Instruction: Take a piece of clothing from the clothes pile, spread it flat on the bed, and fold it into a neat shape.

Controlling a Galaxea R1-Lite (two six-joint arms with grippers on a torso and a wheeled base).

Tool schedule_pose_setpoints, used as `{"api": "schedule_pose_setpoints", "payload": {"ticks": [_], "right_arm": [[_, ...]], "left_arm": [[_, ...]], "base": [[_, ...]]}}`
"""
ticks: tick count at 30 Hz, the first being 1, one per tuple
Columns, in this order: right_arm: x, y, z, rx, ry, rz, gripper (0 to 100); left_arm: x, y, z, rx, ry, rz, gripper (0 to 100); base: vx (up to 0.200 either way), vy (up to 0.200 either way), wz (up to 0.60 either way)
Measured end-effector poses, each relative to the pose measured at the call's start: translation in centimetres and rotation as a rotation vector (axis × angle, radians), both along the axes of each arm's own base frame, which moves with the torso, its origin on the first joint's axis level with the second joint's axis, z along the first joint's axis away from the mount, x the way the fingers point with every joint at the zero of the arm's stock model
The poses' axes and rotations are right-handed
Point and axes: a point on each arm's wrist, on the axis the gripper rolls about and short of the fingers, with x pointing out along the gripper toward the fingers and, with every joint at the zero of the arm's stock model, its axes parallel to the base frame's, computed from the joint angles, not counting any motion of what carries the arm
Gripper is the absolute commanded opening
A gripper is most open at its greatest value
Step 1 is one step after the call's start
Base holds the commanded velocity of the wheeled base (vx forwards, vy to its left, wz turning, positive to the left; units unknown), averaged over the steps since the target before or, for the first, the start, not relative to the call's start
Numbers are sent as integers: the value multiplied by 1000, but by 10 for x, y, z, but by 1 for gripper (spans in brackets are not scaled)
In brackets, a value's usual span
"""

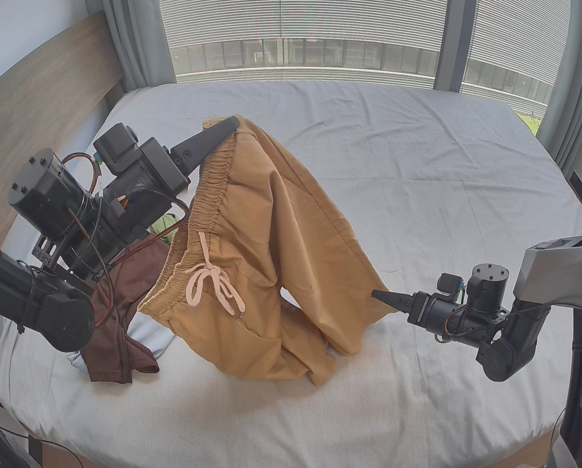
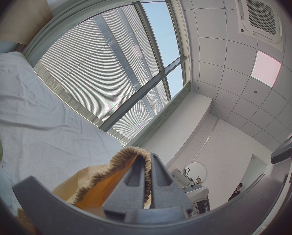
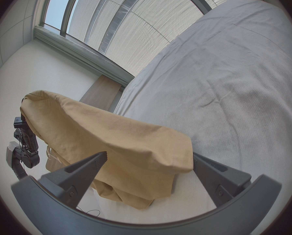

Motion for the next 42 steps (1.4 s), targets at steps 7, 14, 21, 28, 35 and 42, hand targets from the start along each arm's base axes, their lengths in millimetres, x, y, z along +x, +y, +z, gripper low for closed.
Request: {"api": "schedule_pose_setpoints", "payload": {"ticks": [7, 14, 21, 28, 35, 42], "right_arm": [[0, 0, -10, -6, 20, 2, 100], [0, 6, -10, 8, -16, 23, 100], [-5, 11, -11, 17, 6, 47, 100], [-12, 10, -8, 26, 24, 72, 100], [-16, 6, -5, 30, 30, 72, 100], [-15, 8, -4, 32, 21, 76, 0]], "left_arm": [[1, 0, -1, 0, 0, 1, 0], [2, 0, -2, 0, 2, 1, 0], [2, 0, -3, 1, 4, 2, 0], [7, 5, -6, 1, 4, 24, 0], [13, 6, -13, 3, 9, 33, 0], [15, 7, -15, 6, 14, 38, 0]], "base": [[0, 0, 0], [0, 0, 0], [0, 0, 0], [0, 0, 0], [0, 0, 0], [0, 0, 0]]}}
